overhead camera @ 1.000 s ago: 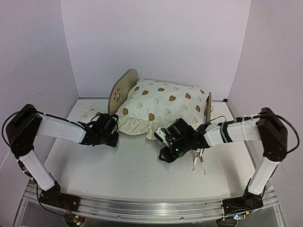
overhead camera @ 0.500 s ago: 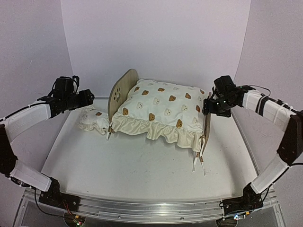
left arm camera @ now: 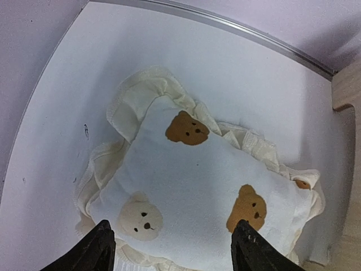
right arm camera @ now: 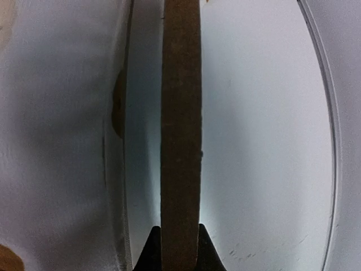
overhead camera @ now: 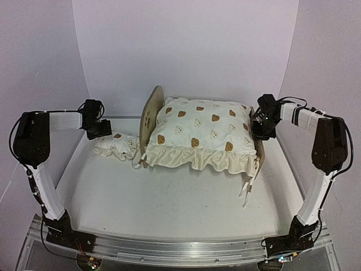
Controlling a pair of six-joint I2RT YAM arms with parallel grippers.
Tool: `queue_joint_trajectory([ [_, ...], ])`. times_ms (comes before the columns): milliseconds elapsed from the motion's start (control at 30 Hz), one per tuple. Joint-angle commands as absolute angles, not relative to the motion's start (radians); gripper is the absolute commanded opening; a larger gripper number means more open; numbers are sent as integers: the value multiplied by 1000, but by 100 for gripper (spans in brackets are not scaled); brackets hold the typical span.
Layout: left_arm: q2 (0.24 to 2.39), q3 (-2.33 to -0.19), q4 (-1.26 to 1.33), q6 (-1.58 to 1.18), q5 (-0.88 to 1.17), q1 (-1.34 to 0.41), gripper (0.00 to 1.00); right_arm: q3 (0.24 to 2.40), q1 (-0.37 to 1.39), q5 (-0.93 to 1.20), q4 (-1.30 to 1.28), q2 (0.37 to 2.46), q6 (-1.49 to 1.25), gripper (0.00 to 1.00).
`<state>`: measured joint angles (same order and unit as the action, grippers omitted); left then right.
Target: Set up the pet bed
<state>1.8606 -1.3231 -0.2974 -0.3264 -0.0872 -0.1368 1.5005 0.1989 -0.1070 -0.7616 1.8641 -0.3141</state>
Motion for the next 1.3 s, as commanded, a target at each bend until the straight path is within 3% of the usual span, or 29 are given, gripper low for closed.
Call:
queue_joint_trajectory([
  [0, 1858, -1377, -302, -273, -117, -137, 71, 1556, 66, -61, -792, 1915, -68, 0],
  [200, 1877, -1352, -303, -272, -49, -136, 71, 1666, -103, 28, -797, 1987, 129, 0],
  [400, 1913, -1356, -326, -261, -66, -136, 73, 1786, -155, 52, -804, 2081, 224, 0],
  [433, 1923, -1365, -340, -251, -81, -137, 73, 1830, -156, 81, -843, 2087, 213, 7],
  [533, 1934, -1382, -353, -232, -140, -137, 78, 1888, -142, 69, -910, 2018, 124, 55],
  [567, 1948, -1398, -357, -222, -147, -135, 80, 1904, -134, 42, -931, 1986, 84, 63],
  [700, 2068, -1510, -417, -152, -69, -136, 81, 1959, -58, 2, -1017, 1873, -36, 74],
  [867, 2166, -1565, -431, -123, -15, -138, 79, 1890, 157, -7, -995, 1707, -52, 78],
  [967, 2175, -1554, -433, -93, -13, -160, 64, 1842, 288, 112, -947, 1651, -62, 79],
  [1067, 2126, -1513, -421, -88, -13, -169, 22, 1818, 385, 234, -894, 1642, -71, 77],
  [1100, 2080, -1478, -400, -91, -7, -173, 13, 1816, 413, 277, -883, 1643, -68, 76],
  [1167, 1952, -1395, -342, -95, -3, -182, 3, 1790, 475, 306, -818, 1630, -89, 75],
  [1267, 1705, -1270, -245, -126, 99, -201, 0, 1746, 545, 418, -674, 1626, -203, 75],
])
